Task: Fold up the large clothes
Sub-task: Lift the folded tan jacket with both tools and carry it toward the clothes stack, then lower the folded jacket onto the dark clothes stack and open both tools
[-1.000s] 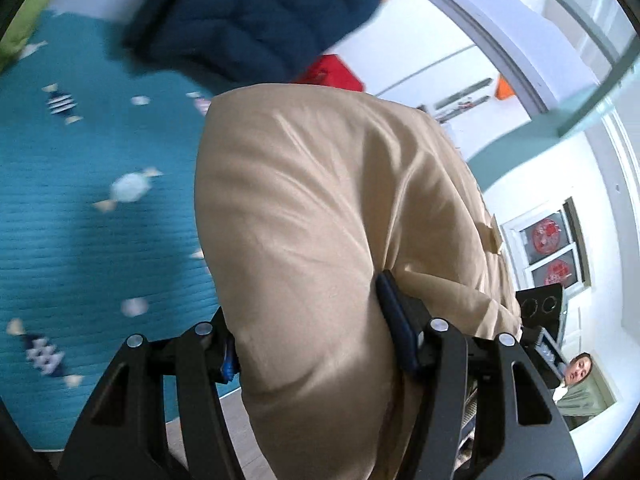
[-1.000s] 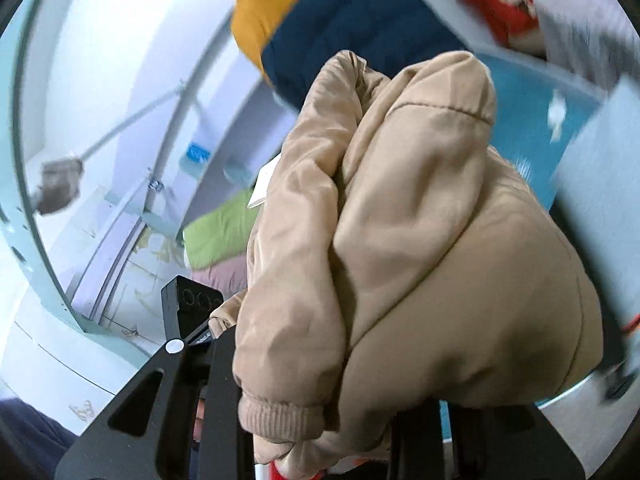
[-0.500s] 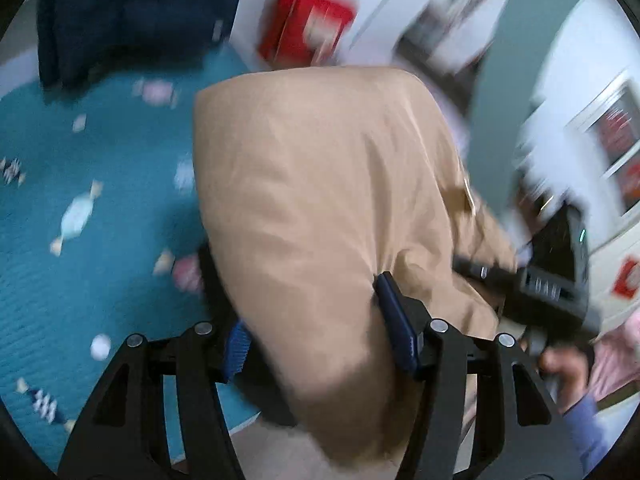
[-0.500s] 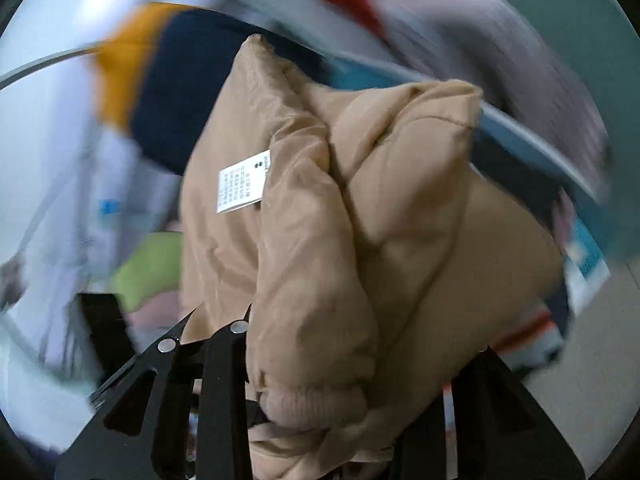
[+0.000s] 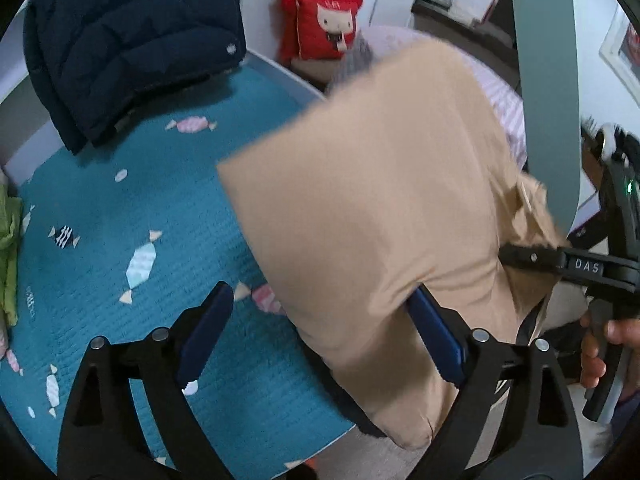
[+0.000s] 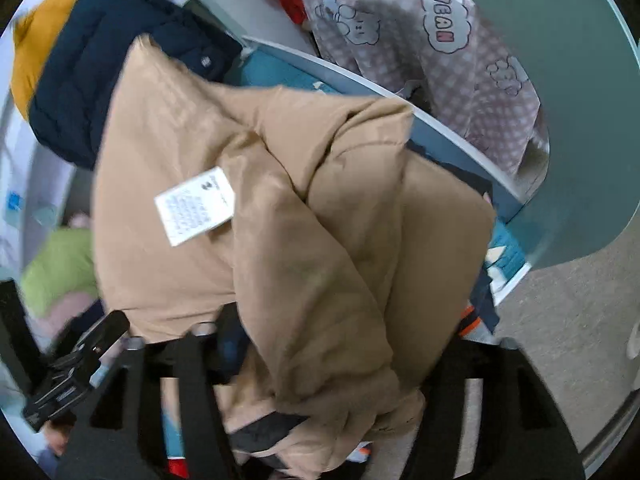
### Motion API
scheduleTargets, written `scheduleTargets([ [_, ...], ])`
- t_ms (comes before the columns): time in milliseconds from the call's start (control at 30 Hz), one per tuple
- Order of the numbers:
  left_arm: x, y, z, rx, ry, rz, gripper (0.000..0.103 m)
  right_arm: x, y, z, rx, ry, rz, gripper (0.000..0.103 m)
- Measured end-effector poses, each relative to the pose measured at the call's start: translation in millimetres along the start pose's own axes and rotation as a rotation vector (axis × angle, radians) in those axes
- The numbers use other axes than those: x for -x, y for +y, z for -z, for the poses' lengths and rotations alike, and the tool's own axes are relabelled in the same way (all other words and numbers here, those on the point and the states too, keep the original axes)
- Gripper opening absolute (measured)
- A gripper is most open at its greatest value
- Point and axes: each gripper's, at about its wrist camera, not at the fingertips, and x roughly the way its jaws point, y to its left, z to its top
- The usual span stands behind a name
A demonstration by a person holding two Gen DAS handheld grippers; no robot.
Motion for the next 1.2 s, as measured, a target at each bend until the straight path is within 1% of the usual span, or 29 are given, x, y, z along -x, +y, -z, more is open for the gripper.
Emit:
scheduleTargets([
  [33, 0, 6, -2, 0.023, -0.001, 0.021, 0.089, 4, -1, -3, 0.003, 0.0, -0.011, 0.036],
  [100, -3, 20, -9, 0.04, 0.002, 0.017, 0.089, 13, 1, -8, 0.02, -0.008, -0.01, 0.032],
  [167, -1, 17, -19, 0.034, -0.029, 0.012, 0.089, 24, 4, -10, 0.006, -0.037, 0.003, 0.031],
  [267, -8, 14, -35, 0.029, -0.023, 0.027, 0.091, 25, -12, -5, -0.068, -0.05, 0.037, 0.031],
  [300, -11, 11, -39, 0.01, -0.009, 0.032, 0.091, 18, -20, -3, -0.089, -0.037, 0.065, 0.038],
  [333, -14, 3, -44, -0.024, 0.007, 0.032, 0.091, 15, -24, 0, -0.097, -0.031, 0.111, 0.046],
  [367, -16, -5, -48, -0.061, 0.004, 0.026, 0.09, 12, -25, 0, -0.083, -0.03, 0.156, 0.049],
  [400, -15, -14, -50, -0.093, -0.002, 0.017, 0.09, 13, -21, 2, -0.05, -0.036, 0.22, 0.057],
  [433, -15, -23, -53, -0.133, -0.005, 0.013, 0.088, 19, -14, 3, -0.014, -0.049, 0.285, 0.058],
  [467, -18, -31, -58, -0.171, 0.004, 0.019, 0.08, 22, -10, 4, 0.012, -0.058, 0.324, 0.058],
  [500, -21, -34, -59, -0.181, 0.01, 0.019, 0.078, 31, -1, 6, 0.043, -0.082, 0.349, 0.058],
  [567, -25, -39, -67, -0.185, 0.013, 0.027, 0.076, 48, 17, 13, 0.081, -0.139, 0.339, 0.059],
  [633, -29, -44, -72, -0.182, 0.022, 0.033, 0.075, 63, 45, 25, 0.129, -0.208, 0.377, 0.06],
  [667, -30, -48, -75, -0.184, 0.022, 0.042, 0.075, 66, 55, 30, 0.148, -0.23, 0.38, 0.061],
  [700, -32, -53, -79, -0.199, 0.021, 0.048, 0.075, 68, 70, 36, 0.169, -0.252, 0.347, 0.061],
  [767, -37, -65, -82, -0.27, 0.015, 0.027, 0.075, 60, 94, 45, 0.197, -0.266, 0.26, 0.061],
  [800, -41, -69, -83, -0.296, 0.019, 0.019, 0.075, 53, 103, 47, 0.219, -0.269, 0.234, 0.061],
  [867, -46, -71, -85, -0.317, 0.032, 0.024, 0.075, 24, 112, 46, 0.254, -0.225, 0.281, 0.062],
  [933, -45, -64, -87, -0.294, 0.044, 0.044, 0.076, 0, 108, 43, 0.219, -0.198, 0.392, 0.062],
  [967, -40, -56, -88, -0.265, 0.046, 0.064, 0.077, 1, 103, 43, 0.182, -0.208, 0.384, 0.062],
  [1000, -36, -49, -89, -0.24, 0.035, 0.085, 0.078, 3, 99, 44, 0.141, -0.228, 0.326, 0.062],
  [1033, -31, -41, -89, -0.211, 0.025, 0.116, 0.079, 1, 96, 43, 0.122, -0.22, 0.284, 0.062],
  [1067, -28, -33, -88, -0.19, 0.023, 0.137, 0.08, -13, 89, 40, 0.104, -0.155, 0.262, 0.063],
  [1100, -24, -22, -87, -0.152, 0.018, 0.161, 0.084, -27, 81, 37, 0.08, -0.118, 0.237, 0.068],
  [1133, -22, -10, -86, -0.118, 0.014, 0.175, 0.086, -36, 73, 35, 0.05, -0.096, 0.219, 0.073],
  [1167, -20, 3, -83, -0.083, 0.011, 0.186, 0.087, -40, 69, 34, 0.024, -0.084, 0.21, 0.075],
  [1200, -19, 12, -80, -0.058, 0.013, 0.179, 0.087, -40, 66, 34, -0.002, -0.09, 0.199, 0.075],
])
